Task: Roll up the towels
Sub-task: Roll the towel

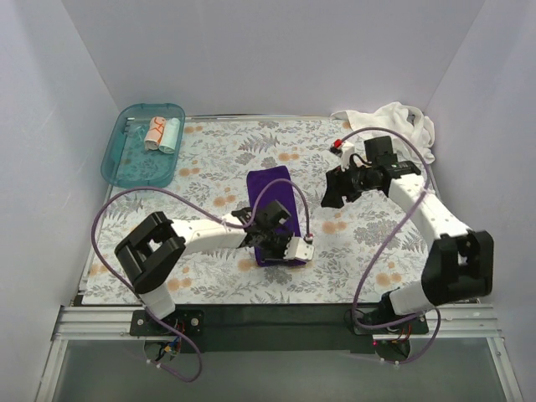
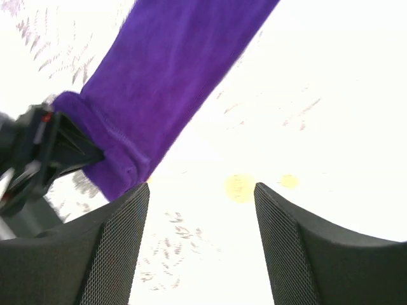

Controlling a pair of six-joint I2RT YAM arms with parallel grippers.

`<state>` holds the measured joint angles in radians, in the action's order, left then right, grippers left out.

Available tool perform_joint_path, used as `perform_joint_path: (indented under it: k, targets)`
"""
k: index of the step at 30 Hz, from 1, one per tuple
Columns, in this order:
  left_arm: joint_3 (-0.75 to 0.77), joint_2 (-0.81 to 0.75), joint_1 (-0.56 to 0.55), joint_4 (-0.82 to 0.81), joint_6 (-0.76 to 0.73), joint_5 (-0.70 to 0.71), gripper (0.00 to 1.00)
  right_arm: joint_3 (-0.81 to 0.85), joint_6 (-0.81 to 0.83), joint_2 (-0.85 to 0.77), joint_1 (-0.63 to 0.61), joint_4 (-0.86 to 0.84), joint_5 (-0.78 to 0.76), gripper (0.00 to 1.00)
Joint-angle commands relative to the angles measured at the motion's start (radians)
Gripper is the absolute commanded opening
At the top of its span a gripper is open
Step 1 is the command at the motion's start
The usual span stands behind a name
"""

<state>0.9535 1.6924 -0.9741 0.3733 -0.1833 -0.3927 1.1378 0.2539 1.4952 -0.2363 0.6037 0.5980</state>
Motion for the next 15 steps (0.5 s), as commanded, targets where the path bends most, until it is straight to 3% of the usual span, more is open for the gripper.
perform_joint_path:
  k: [1, 7, 10, 13, 15]
  targets:
    - [0.059, 0.124, 0.078, 0.269, 0.004, -0.283, 0.1, 0.023, 0.067, -0.147, -0.009, -0.016, -0.135, 0.62]
    - [0.203, 0.289, 0.202, 0.508, -0.041, -0.524, 0.12, 0.011, 0.018, -0.344, -0.009, -0.028, -0.182, 0.59]
    - [0.231, 0.358, 0.244, 0.549, -0.077, -0.566, 0.13, 0.014, 0.074, -0.406, -0.009, 0.031, -0.137, 0.66]
    - [0.263, 0.43, 0.279, 0.613, -0.103, -0.622, 0.13, -0.009, 0.198, -0.458, -0.024, 0.108, 0.04, 0.88]
    - [0.315, 0.473, 0.299, 0.656, -0.145, -0.662, 0.14, -0.052, 0.237, -0.472, -0.063, 0.143, 0.054, 0.89]
